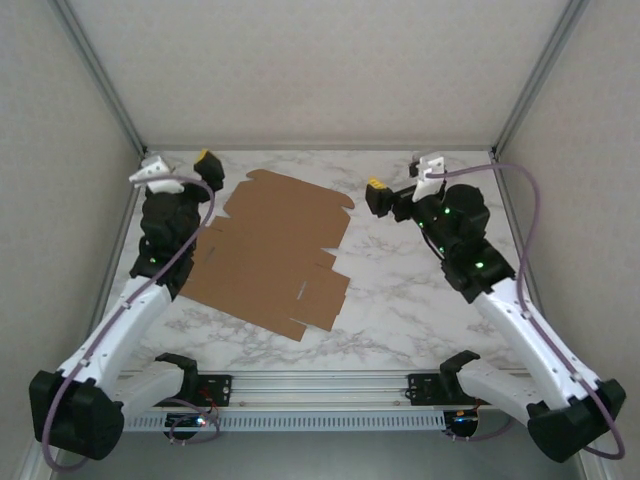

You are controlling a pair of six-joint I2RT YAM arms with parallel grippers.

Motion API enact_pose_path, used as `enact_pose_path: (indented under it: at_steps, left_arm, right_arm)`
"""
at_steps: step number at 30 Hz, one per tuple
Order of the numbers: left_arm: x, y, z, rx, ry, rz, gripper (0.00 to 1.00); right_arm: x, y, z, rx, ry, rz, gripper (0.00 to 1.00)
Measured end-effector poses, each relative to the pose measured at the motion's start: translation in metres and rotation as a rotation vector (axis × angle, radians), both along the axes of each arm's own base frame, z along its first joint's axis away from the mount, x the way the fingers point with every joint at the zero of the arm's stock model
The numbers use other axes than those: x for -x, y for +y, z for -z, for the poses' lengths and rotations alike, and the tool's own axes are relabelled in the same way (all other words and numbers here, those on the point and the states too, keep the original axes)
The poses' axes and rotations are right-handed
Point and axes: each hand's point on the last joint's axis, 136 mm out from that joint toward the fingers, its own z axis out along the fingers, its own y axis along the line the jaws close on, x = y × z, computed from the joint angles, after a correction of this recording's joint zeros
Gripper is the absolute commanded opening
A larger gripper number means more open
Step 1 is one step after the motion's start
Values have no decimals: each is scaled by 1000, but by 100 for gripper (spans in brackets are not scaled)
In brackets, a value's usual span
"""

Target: Fold the paper box

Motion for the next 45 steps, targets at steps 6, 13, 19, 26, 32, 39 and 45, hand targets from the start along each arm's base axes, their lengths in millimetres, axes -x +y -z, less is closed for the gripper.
enact_pose_path:
  at_steps: [6, 13, 19, 26, 32, 39, 45]
  left_arm:
    - [19, 20, 20, 242, 121, -64, 100]
    - [15, -10, 154, 372, 502, 33, 100]
    - [53, -26, 264, 388, 781, 69, 99]
    - [60, -40, 312, 395, 926, 75, 98]
    - [48, -58, 333, 355, 1005, 97, 99]
    - [34, -69, 337, 336, 1008, 109, 99]
    - [17, -107, 337, 299, 989, 189, 99]
  right_arm:
    - [17, -16, -8, -123, 202, 22, 91]
    - [-7, 18, 114, -78, 644, 18, 98]
    - [12, 51, 221, -8, 952, -74, 87]
    - [12, 77, 279, -8, 1097, -145, 96]
    - [5, 92, 290, -30, 1097, -199, 99]
    - [-5, 104, 334, 5, 1181, -193, 97]
    - [-6, 86, 320, 64, 1129, -118, 98]
